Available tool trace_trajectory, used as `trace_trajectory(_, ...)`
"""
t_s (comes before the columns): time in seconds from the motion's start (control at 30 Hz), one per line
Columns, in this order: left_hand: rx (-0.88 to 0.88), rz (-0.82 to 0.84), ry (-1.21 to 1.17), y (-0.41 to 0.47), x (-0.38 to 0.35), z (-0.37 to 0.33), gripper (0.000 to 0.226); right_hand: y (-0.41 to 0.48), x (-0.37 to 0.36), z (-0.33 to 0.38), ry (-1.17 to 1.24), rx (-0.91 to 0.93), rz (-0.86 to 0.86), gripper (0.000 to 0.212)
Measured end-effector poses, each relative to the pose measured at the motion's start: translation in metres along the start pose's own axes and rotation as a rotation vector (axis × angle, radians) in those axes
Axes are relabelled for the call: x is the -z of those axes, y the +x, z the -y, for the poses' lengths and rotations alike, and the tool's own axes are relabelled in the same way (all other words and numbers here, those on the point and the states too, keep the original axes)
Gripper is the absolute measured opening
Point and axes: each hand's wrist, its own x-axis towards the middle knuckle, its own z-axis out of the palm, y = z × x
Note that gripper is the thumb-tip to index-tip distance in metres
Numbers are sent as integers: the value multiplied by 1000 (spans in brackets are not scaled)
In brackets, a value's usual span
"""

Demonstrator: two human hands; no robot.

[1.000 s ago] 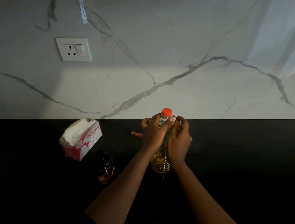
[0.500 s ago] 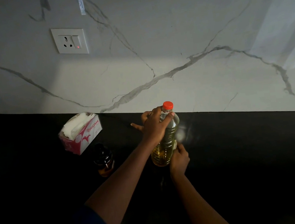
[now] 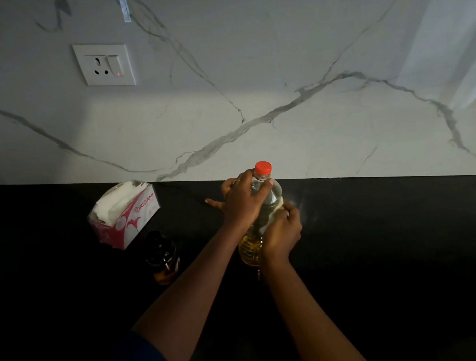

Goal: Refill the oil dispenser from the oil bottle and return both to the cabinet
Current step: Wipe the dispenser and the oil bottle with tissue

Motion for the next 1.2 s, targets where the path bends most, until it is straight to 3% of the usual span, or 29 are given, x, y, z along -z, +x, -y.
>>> trace_trajectory(0.13,-7,29,38,-1,2,-2,43,5,-1,19,-7,177,70,25)
trace_trajectory(0.3,-15,52,30,2,5,3,47,25,-5,31,-144,339,299,27)
trace_trajectory(0.47,-39,73,12,3,6,5,43,50,0,26,-55,185,439,26)
trace_trajectory(0.63,-66,56,-38,4,6,6,49,32,15,-10,21,42,304,28)
trace_trajectory(0.8,-51,54,-94,7,7,8,42,10,10,-6,6,178,175,29)
trace_trajectory(0.97,-33,81,-146,6,7,8,29,21,3,15,-108,367,292,29)
trace_trajectory(1.1,-79,-10,-199,4,4,10,35,46,-5,34,-159,300,491,25)
trace_trajectory(1.2,-121,-101,-163,7,3,10,31,58,-5,33,-177,243,542,23)
